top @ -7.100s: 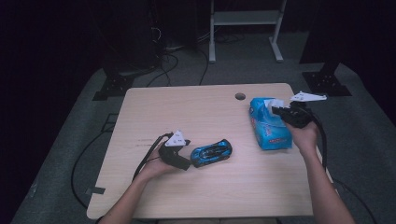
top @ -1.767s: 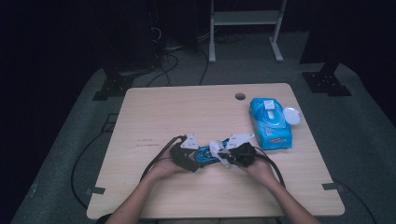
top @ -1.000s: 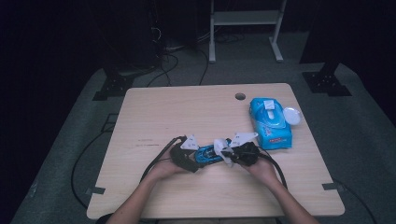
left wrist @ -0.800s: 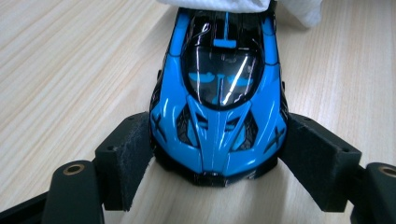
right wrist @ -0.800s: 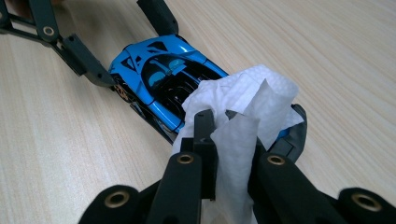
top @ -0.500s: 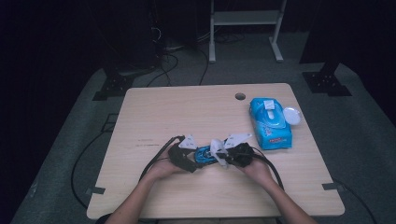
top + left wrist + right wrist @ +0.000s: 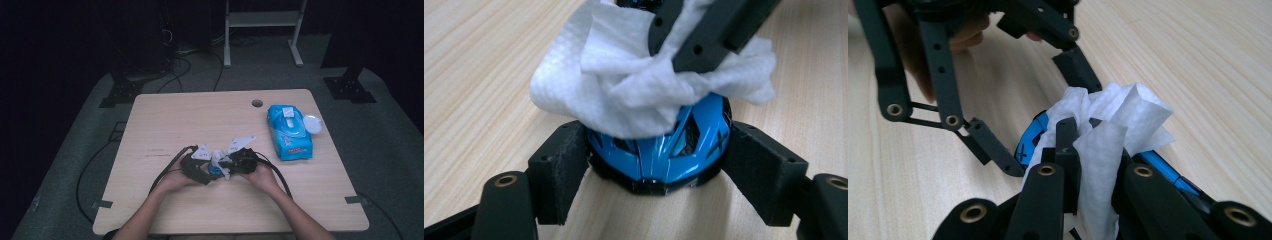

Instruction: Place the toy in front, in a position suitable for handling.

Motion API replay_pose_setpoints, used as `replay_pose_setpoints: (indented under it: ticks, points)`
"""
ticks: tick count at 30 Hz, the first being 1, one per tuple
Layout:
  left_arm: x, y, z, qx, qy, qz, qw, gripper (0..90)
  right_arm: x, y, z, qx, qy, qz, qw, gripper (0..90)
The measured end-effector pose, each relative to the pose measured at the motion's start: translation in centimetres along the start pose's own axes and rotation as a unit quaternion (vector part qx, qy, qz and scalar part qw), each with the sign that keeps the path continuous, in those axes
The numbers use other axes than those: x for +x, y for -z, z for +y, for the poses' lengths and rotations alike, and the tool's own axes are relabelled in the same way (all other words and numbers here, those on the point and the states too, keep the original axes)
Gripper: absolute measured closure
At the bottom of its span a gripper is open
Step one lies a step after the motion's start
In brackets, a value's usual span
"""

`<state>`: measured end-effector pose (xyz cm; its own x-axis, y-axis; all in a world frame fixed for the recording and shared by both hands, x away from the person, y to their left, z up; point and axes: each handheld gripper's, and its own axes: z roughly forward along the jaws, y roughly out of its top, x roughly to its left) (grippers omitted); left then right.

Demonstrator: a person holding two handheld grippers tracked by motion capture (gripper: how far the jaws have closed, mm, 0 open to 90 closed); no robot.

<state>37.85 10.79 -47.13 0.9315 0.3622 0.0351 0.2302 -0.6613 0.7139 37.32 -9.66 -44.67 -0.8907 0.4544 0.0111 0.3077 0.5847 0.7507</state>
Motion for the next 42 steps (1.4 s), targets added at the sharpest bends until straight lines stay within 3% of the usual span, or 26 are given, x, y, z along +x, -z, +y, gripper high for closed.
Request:
replay_pose_setpoints:
  ticks: [3, 10, 12, 16, 19, 20, 23, 24, 29, 31, 32, 38, 42]
  points:
    - [0.0, 0.0, 0.1, 0.001, -0.001, 0.000, 1.0000, 26.3, 0.3, -0.3, 0.1, 0.005, 0.005, -0.005, 1.0000, 82.7]
    - [0.0, 0.0, 0.0, -0.001, 0.001, 0.001, 1.0000, 26.4, 1.4, -2.4, 1.3, 0.019, 0.025, 0.015, 0.9994, 82.6]
    - [0.0, 0.0, 0.0, 0.000, -0.002, 0.001, 1.0000, 26.4, 1.1, -2.3, 1.5, 0.020, 0.033, -0.007, 0.9992, 82.7]
    - [0.0, 0.0, 0.0, -0.002, -0.001, 0.001, 1.0000, 26.4, -0.2, -1.2, 1.3, 0.016, 0.007, -0.034, 0.9993, 82.8]
    - [0.0, -0.1, 0.1, -0.001, -0.002, 0.001, 1.0000, 26.4, -0.7, -1.1, 1.1, 0.012, -0.012, -0.029, 0.9994, 82.8]
    - [0.0, 0.0, 0.0, 0.000, -0.003, 0.001, 1.0000, 26.4, -0.4, -1.4, 1.2, 0.013, -0.007, -0.029, 0.9995, 82.7]
    - [0.0, 0.0, 0.0, 0.001, -0.002, 0.000, 1.0000, 26.4, 0.5, -2.7, 1.4, 0.017, 0.013, 0.014, 0.9997, 82.4]
    - [0.0, 0.0, -0.1, 0.000, 0.000, 0.000, 1.0000, 26.5, 0.6, -2.8, 1.6, 0.019, 0.019, 0.012, 0.9996, 82.5]
    - [0.0, 0.0, -0.1, -0.001, -0.001, 0.001, 1.0000, 26.6, -0.8, -1.4, 1.3, 0.018, -0.007, -0.019, 0.9996, 82.5]
    - [0.0, -0.1, 0.0, -0.001, -0.004, 0.002, 1.0000, 26.7, -2.0, -0.6, 0.9, 0.006, -0.030, -0.016, 0.9994, 82.6]
    - [-0.1, -0.1, 0.0, -0.002, -0.002, 0.002, 1.0000, 26.8, -2.4, -0.4, 0.8, 0.003, -0.030, -0.016, 0.9994, 82.6]
    - [-0.1, -0.1, 0.0, 0.000, -0.004, 0.002, 1.0000, 27.0, -2.3, 0.0, 0.8, -0.006, -0.035, -0.020, 0.9992, 82.6]
    - [-0.1, -0.1, 0.0, 0.001, -0.005, 0.003, 1.0000, 27.1, -2.7, 1.3, 0.8, -0.034, -0.048, -0.030, 0.9978, 82.6]
